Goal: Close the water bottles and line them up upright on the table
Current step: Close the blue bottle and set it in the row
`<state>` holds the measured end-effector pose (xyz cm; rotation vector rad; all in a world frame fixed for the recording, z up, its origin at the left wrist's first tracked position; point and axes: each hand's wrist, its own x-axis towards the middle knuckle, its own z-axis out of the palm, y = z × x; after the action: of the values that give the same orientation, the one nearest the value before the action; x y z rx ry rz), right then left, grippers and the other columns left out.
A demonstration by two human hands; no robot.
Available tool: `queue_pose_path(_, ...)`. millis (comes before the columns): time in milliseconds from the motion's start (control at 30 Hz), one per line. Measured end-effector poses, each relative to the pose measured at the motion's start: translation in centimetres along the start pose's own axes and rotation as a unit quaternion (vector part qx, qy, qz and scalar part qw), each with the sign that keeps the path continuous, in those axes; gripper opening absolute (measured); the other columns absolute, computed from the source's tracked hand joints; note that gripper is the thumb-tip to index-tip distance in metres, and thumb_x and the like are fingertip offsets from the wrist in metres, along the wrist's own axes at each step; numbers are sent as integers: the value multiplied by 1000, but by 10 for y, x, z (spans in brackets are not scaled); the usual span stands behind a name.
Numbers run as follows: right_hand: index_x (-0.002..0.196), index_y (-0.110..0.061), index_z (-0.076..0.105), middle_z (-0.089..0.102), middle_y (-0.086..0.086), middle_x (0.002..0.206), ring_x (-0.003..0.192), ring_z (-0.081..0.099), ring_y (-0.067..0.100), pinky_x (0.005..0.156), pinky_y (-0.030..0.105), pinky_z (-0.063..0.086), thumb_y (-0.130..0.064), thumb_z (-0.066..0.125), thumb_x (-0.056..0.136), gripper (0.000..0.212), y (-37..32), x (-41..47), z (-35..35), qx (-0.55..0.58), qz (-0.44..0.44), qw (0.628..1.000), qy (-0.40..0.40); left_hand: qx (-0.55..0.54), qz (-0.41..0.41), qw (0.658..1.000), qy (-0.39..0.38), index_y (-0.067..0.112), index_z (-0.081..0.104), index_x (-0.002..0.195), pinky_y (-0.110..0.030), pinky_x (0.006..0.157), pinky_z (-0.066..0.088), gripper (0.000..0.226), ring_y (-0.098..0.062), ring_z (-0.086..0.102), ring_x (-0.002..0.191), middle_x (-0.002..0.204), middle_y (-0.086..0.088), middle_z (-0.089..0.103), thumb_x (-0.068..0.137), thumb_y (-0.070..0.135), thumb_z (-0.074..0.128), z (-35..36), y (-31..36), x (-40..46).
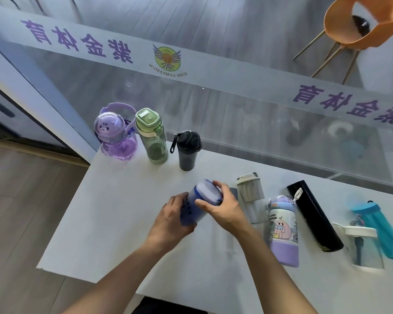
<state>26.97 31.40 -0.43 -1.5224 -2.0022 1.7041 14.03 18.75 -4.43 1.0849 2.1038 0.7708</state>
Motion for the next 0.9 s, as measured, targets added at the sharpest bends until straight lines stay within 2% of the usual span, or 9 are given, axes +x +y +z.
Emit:
queue_pose_path(133, 138, -29, 48, 54, -10, 123, 111, 54, 13, 82, 15, 44, -38, 88, 73, 76, -14, 18, -14, -12, -7, 1000, 27, 16, 44, 999, -16, 22, 40, 142, -31, 94, 45, 80, -23, 53, 111, 131, 2, 53, 71, 21, 76, -5, 6, 22)
queue_pose_path(233, 132, -27, 51, 58, -10, 121, 108, 57, 11, 76, 5, 43, -28, 92, 68, 76, -17, 33, -22, -16, -44, 996, 79, 71, 88, 993, -25, 25, 36, 148, -35, 106, 37, 77, -28, 44, 124, 148, 1, 40, 79, 16, 69, -17, 9, 40)
queue_pose_path(267, 131, -26, 51, 59, -10, 121, 108, 57, 11, 80, 7, 44, -26, 92, 66, 77, -18, 37, -25, -20, -54, 994, 98, 80, 96, 992, -19, 28, 36, 148, -35, 108, 36, 73, -28, 42, 126, 151, 1, 36, 83, 14, 66, -23, 11, 45)
queue_pose_path(367, 130, -25, 52, 61, -9, 121, 109, 59, 13, 94, 29, 50, -19, 91, 63, 78, -21, 52, -35, -30, -68, 988, 133, 89, 129, 986, 50, 26, 41, 145, -43, 105, 41, 68, -29, 45, 122, 148, -1, 40, 84, 4, 61, -42, 19, 56)
queue_pose_path(433, 131, -26, 51, 61, -7, 122, 109, 59, 14, 94, 29, 49, -19, 89, 64, 78, -25, 63, -40, -50, -78, 986, 138, 123, 162, 974, 105, 22, 45, 143, -48, 102, 43, 71, -32, 47, 120, 145, -7, 44, 79, -4, 61, -51, 26, 65)
queue_pose_path(500, 132, -31, 50, 60, -7, 123, 108, 57, 13, 87, 22, 44, -26, 89, 65, 78, -29, 73, -43, -77, -81, 984, 138, 194, 185, 954, 133, 22, 42, 146, -49, 106, 41, 80, -36, 44, 126, 149, -13, 41, 74, -9, 60, -56, 34, 74)
queue_pose_path(567, 131, -35, 49, 60, -8, 121, 106, 58, 13, 80, 20, 42, -35, 88, 65, 76, -31, 82, -44, -100, -82, 982, 135, 248, 182, 942, 133, 25, 34, 150, -50, 108, 37, 89, -39, 36, 135, 156, -13, 32, 71, -10, 55, -59, 40, 85)
queue_pose_path(700, 130, -34, 50, 60, -5, 119, 107, 60, 16, 91, 31, 50, -42, 85, 61, 78, -33, 97, -40, -110, -108, 979, 136, 283, 152, 940, 115, 26, 30, 151, -52, 103, 41, 87, -39, 29, 141, 159, -11, 28, 70, -4, 35, -58, 46, 103)
queue_pose_path(900, 133, -30, 47, 56, 0, 119, 105, 58, 20, 91, 33, 50, -38, 87, 65, 79, -31, 104, -43, -138, -122, 972, 145, 279, 113, 950, 88, 29, 21, 154, -50, 113, 29, 95, -37, 19, 145, 163, -4, 19, 73, -10, 51, -54, 46, 112)
